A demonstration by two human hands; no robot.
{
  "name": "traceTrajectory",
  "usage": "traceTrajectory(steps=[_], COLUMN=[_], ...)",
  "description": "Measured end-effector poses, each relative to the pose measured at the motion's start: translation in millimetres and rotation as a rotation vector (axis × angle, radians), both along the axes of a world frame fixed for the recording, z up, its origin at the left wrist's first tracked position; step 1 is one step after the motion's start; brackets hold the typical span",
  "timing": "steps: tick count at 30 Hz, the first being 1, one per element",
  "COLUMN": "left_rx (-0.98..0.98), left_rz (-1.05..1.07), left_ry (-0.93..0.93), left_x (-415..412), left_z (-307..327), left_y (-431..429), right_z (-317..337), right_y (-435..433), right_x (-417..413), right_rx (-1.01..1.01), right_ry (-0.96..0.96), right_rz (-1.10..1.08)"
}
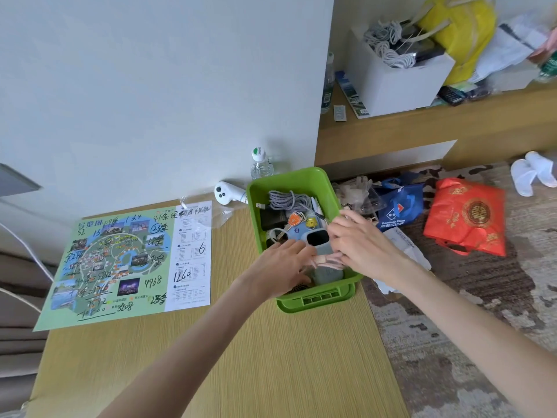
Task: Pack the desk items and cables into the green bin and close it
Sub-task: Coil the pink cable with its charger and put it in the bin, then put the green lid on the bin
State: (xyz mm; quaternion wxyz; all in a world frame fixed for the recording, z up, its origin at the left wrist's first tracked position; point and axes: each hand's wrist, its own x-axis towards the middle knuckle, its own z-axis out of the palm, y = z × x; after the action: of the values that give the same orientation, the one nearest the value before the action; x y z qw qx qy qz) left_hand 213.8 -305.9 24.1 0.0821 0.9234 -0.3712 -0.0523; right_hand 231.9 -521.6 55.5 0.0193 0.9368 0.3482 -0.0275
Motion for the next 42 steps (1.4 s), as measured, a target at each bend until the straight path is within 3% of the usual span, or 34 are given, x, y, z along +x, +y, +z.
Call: traceTrajectory(steps=[3, 8, 13, 16, 18, 21, 26, 36, 42], left_rx=[0.053, -0.122, -0.352, -0.399, -0.469, -0.579, -0.739, -0.880, -0.816], left_rz=[0.012, 0.107, 0.535, 0.834, 0.948, 0.972, 0.999, 1.086, 1.179], left_ry=[0.006, -0.112, -0.190, -0.062, 0.056, 0.159, 0.210, 0.143, 0.075], left_x=[-0.7, 2.9, 7.8, 10.1, 10.0, 8.7, 9.0, -20.4, -54.6], left_z=[-3.0, 15.9, 26.3, 19.8, 13.1, 6.2, 6.7, 21.2, 24.4], left_y=[7.7, 17.3, 27.0, 27.3, 25.8, 22.4, 21.6, 84.6, 142.4], right_z=[-7.7, -10.1, -9.5, -11.9, -16.1, -25.0, -24.7, -2.5, -18.8], right_y=[0.0, -3.6, 0.1, 9.7, 16.7, 22.7, 26.3, 76.3, 134.3], right_x=[-5.1, -5.8, -7.4, -7.7, -8.5, -9.5, -7.2, -30.8, -61.3], right_rx=[-0.024, 0.162, 0.426, 0.522, 0.567, 0.540, 0.433, 0.567, 0.651], right_ry=[0.029, 0.122, 0.065, -0.017, 0.026, 0.153, 0.115, 0.097, 0.264], right_rz=[-0.055, -0.159, -0.303, -0.480, -0.600, -0.762, -0.832, -0.720, -0.660])
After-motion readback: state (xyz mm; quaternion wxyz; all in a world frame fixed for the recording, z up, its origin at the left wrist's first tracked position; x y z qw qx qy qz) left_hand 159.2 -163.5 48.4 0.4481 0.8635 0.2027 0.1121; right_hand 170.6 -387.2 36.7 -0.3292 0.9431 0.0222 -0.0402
